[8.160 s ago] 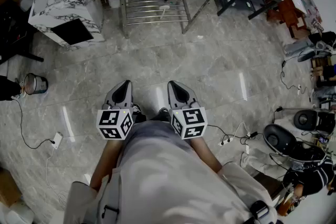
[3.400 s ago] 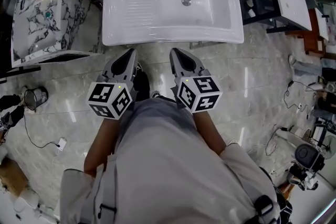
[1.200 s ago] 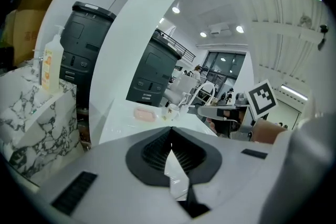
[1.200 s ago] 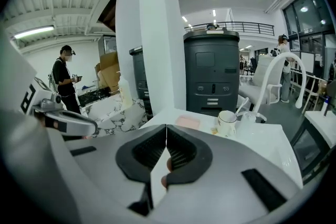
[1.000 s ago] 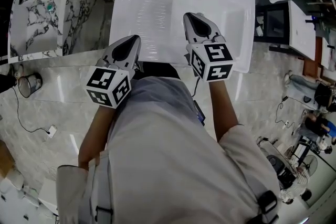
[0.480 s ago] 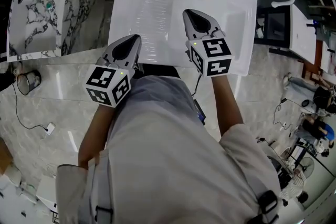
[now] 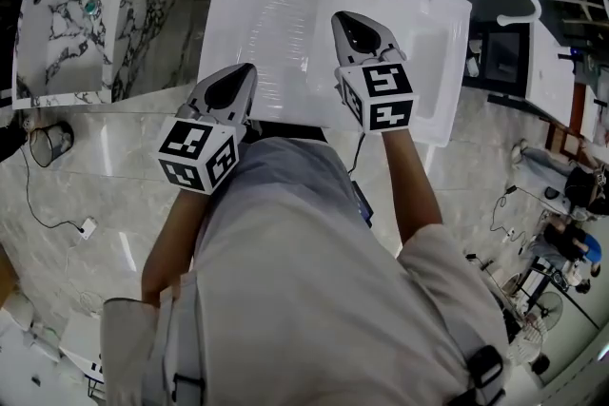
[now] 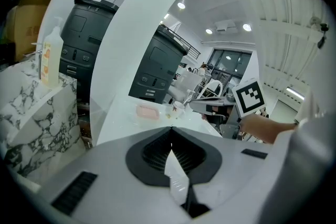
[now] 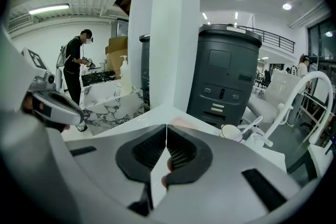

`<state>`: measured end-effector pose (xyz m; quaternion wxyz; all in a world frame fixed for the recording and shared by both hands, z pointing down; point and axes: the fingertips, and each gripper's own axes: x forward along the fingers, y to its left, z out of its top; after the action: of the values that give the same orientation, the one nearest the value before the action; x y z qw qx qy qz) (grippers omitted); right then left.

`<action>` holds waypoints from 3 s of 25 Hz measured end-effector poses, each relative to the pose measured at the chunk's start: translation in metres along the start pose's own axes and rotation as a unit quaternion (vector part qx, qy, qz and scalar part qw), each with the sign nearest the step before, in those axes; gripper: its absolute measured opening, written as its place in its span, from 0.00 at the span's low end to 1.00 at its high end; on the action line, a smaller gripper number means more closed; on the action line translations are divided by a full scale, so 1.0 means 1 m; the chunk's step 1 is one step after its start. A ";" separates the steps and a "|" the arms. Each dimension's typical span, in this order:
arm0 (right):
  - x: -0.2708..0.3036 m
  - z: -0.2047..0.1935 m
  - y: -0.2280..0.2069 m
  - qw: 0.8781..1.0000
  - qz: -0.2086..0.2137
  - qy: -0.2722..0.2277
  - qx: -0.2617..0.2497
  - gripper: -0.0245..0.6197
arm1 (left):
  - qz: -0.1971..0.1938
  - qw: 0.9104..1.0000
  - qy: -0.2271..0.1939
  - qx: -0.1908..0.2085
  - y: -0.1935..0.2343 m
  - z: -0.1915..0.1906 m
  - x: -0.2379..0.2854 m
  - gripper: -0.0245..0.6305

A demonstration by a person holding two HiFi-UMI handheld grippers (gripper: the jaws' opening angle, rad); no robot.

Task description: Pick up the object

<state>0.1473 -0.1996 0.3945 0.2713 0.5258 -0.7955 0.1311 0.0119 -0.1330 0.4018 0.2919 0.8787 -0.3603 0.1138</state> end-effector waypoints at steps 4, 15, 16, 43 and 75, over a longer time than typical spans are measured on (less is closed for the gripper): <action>0.007 0.000 -0.005 1.000 0.000 0.005 -0.006 0.05 | 0.005 1.000 0.002 0.000 0.003 0.000 0.004 0.04; 0.028 -0.001 -0.019 1.000 0.000 0.022 -0.018 0.06 | 0.015 1.000 0.007 -0.008 0.012 0.001 0.011 0.04; 0.030 -0.002 -0.019 1.000 0.000 0.024 -0.020 0.06 | 0.015 1.000 0.007 -0.009 0.012 0.001 0.011 0.04; 0.100 -0.040 -0.018 0.992 0.051 0.098 -0.058 0.07 | 0.031 0.998 0.019 -0.042 0.027 -0.005 0.016 0.04; 0.191 -0.071 -0.031 0.933 -0.003 0.171 -0.317 0.25 | 0.057 0.995 0.034 -0.069 0.046 -0.016 0.016 0.04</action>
<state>0.1391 -0.3239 0.5593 0.5562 0.3845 -0.7357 -0.0408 -0.0090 -0.1585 0.4414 0.3567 0.8302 -0.4068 0.1345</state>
